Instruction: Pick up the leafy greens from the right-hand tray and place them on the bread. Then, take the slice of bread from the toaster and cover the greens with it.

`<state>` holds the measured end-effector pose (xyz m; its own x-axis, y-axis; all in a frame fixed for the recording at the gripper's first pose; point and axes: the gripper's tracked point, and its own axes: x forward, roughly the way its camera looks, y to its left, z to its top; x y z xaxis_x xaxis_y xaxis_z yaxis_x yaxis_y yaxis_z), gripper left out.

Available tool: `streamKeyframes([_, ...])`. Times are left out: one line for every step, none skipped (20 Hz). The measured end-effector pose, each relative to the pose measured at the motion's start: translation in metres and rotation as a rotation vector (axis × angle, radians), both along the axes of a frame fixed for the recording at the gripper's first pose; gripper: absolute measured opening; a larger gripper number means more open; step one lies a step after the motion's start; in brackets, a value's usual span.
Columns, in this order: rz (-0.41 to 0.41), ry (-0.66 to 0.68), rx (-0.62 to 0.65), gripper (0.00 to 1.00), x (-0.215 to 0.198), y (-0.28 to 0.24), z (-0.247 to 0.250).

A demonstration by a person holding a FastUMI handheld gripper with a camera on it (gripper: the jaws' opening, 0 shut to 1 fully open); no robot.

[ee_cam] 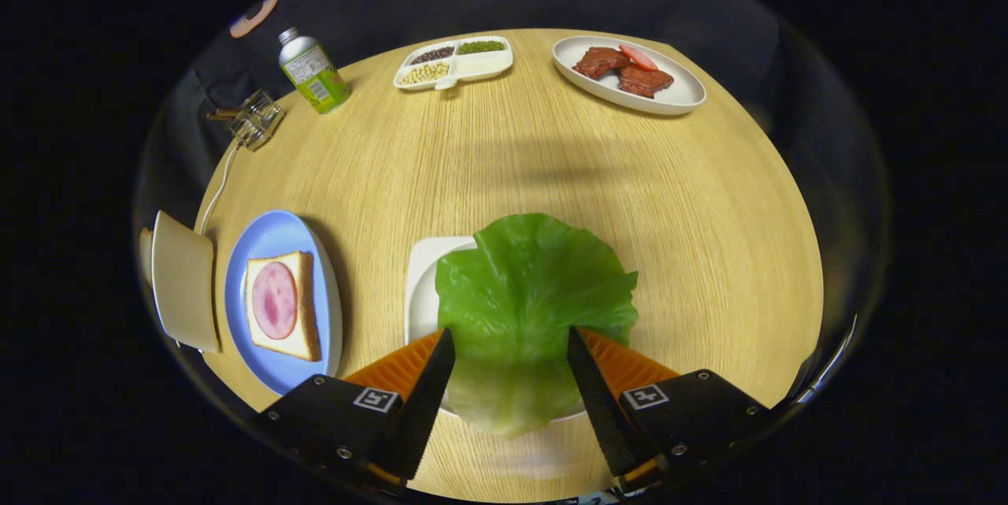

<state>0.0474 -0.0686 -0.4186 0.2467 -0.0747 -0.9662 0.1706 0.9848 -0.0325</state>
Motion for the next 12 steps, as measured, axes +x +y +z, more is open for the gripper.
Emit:
streamKeyframes([0.005, 0.011, -0.008, 0.86, -0.004, 0.001, 0.002])
streamKeyframes([0.011, 0.003, -0.026, 0.85, -0.003, -0.002, 0.002])
streamKeyframes([0.011, 0.014, -0.034, 0.84, -0.003, -0.001, -0.001])
streamKeyframes([0.008, 0.005, -0.04, 0.8, -0.001, -0.001, 0.001])
streamKeyframes([0.008, 0.018, -0.036, 0.81, -0.003, -0.001, 0.001])
streamKeyframes([0.007, 0.014, -0.036, 0.8, -0.002, -0.002, 0.001])
streamKeyframes([0.006, 0.016, -0.036, 0.8, -0.003, -0.003, 0.001])
streamKeyframes([0.001, 0.011, -0.04, 0.78, -0.002, -0.004, 0.001])
streamKeyframes([-0.004, 0.004, -0.042, 0.76, -0.002, -0.005, 0.001])
streamKeyframes([-0.011, -0.003, -0.044, 0.71, -0.001, -0.007, 0.001])
streamKeyframes([-0.02, -0.013, -0.046, 0.67, 0.0, -0.008, 0.0])
streamKeyframes([-0.033, -0.022, -0.048, 0.57, 0.001, -0.01, 0.0])
